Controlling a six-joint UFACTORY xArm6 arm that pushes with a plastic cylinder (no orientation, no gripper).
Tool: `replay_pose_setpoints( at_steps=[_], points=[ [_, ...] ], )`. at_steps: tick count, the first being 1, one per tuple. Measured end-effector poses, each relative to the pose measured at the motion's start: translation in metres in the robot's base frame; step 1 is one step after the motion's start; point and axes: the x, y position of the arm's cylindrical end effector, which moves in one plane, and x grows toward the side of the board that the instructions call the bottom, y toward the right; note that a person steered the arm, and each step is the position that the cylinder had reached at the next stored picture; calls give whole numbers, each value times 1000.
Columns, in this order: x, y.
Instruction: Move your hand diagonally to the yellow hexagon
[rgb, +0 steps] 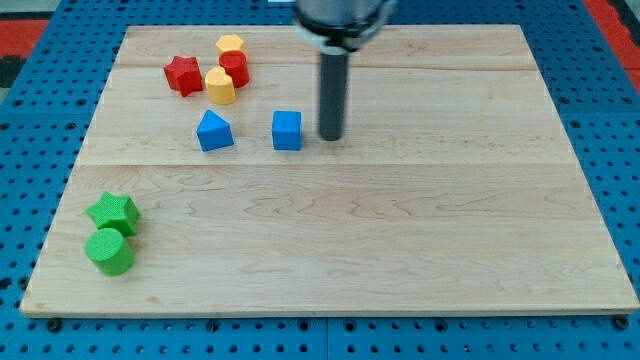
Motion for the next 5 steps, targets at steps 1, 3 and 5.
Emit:
replay_pose_setpoints(
  at_steps=[1,3,5],
  points=[
    [12,-90],
    [6,-8],
    [-40,53]
  ],
)
